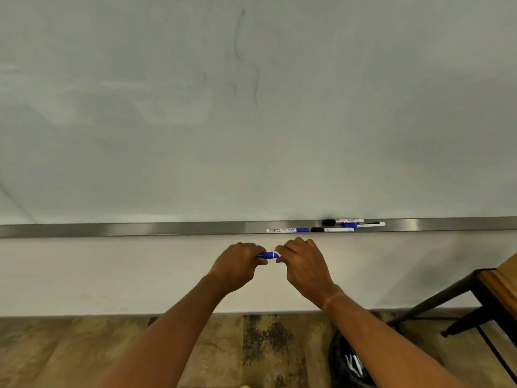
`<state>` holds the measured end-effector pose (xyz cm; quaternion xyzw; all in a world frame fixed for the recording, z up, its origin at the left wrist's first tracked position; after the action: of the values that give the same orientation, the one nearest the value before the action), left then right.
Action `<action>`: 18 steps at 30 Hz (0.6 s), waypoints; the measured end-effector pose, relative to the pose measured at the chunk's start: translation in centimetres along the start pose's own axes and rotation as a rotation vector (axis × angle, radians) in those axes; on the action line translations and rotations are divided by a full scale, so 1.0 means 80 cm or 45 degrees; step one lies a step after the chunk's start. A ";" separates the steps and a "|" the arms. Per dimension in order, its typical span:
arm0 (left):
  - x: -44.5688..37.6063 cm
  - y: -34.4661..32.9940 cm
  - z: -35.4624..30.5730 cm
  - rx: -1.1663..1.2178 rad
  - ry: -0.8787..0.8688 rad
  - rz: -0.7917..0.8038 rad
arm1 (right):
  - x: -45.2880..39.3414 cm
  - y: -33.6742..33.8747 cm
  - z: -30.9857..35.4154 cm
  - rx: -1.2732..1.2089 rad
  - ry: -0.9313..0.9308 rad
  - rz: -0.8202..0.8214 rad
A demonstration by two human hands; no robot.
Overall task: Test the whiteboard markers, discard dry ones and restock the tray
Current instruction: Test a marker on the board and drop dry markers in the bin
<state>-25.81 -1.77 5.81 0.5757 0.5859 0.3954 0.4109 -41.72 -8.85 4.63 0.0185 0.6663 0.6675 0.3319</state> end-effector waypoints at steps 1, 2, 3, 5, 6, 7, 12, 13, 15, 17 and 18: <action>0.007 0.004 -0.001 0.027 0.008 0.004 | 0.001 0.002 0.006 -0.010 0.018 -0.008; 0.015 0.007 -0.001 0.065 0.013 0.011 | 0.002 0.003 0.011 -0.017 0.039 -0.014; 0.021 0.008 -0.001 0.115 0.023 0.025 | 0.003 0.004 0.016 -0.022 0.056 -0.014; 0.033 0.011 0.003 0.216 0.061 0.055 | 0.003 0.005 0.028 -0.028 0.089 -0.007; 0.038 0.013 0.005 0.246 0.088 0.064 | 0.003 0.004 0.033 -0.029 0.100 -0.009; 0.043 0.017 0.007 0.268 0.112 0.076 | 0.001 0.004 0.038 -0.033 0.104 -0.011; 0.061 0.039 0.025 0.430 0.186 0.128 | -0.016 0.005 0.059 -0.049 0.172 -0.021; 0.064 0.043 0.029 0.434 0.192 0.122 | -0.021 0.006 0.063 -0.045 0.186 -0.022; 0.073 0.050 0.038 0.399 0.197 0.091 | -0.030 0.003 0.075 -0.056 0.182 -0.018; 0.082 0.056 0.047 0.281 0.194 0.024 | -0.040 0.000 0.089 -0.079 0.157 -0.009; 0.086 0.058 0.051 0.212 0.184 -0.011 | -0.044 -0.002 0.094 -0.088 0.144 0.001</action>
<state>-20.32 5.22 8.54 0.5754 0.6473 0.3841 0.3200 -35.41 -3.89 6.75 -0.0306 0.6605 0.6902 0.2938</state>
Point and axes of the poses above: each hand's wrist, its own x-axis away from the middle knuckle, its own y-axis out of the back of the hand, z = x × y, the point moved 2 cm from there along -x, towards the middle knuckle, and after that the axes turned 10 degrees about z, right-handed, at the moved point
